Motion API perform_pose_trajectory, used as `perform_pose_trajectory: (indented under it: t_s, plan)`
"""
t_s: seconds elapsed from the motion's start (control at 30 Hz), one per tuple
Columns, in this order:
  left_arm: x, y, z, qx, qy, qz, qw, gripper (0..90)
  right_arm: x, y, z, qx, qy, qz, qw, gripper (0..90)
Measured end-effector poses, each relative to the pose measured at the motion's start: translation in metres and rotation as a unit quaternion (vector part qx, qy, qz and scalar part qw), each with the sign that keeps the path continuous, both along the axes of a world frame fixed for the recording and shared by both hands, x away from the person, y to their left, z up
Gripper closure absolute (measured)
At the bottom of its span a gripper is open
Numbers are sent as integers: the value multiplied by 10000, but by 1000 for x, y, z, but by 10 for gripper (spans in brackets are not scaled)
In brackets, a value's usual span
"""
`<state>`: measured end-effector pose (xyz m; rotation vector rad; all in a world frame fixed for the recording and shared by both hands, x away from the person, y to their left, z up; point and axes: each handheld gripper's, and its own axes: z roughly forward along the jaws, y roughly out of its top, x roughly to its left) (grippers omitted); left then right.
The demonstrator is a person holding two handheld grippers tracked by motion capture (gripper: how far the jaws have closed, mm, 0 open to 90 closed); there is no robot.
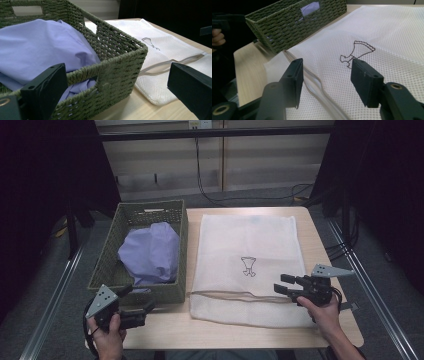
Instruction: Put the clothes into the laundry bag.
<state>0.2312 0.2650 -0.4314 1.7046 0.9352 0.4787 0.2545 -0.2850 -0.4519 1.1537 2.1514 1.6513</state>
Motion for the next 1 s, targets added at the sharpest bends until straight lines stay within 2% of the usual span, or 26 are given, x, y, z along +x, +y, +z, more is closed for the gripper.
perform_pose_trajectory:
  t_s: [0.1, 0.17, 0.3, 0.37, 0.4, 0.53, 0.7, 0.8, 0.93, 1.0]
  plan:
    - [-1, 0, 1, 14, -8, 44, 10000, 26, -1, -1, 1, 115, 24, -22, 9999, 382]
    - [1, -2, 0, -78, 1, 51, 10000, 25, -1, -2, 1, 132, 18, -56, 9999, 328]
    - [4, -5, -1, -71, 32, 16, 10000, 24, -1, -5, 0, 128, 28, -115, 9998, 285]
    - [5, -5, -1, 7, 44, 1, 10000, 24, -1, -8, 0, 166, 22, -185, 9997, 264]
    - [6, -5, -1, -53, 50, -6, 10000, 24, 0, -8, 0, 155, 11, -200, 9997, 251]
    - [6, -5, -1, -18, 47, -27, 10000, 24, 1, -8, -2, 10, 29, -282, 9996, 203]
    - [2, -4, 0, 27, 28, -57, 10000, 26, -1, -4, -1, -177, -62, -248, 9995, 205]
    - [0, 0, 0, -29, 31, -30, 10000, 26, -1, -1, -1, -307, -99, -231, 9992, 237]
    - [-1, 2, -1, -47, 36, -27, 10000, 26, 1, 4, -1, -417, -27, -88, 9991, 259]
    - [-2, 3, -1, -95, 46, -28, 9999, 26, 2, 5, -1, -391, 39, 60, 9992, 261]
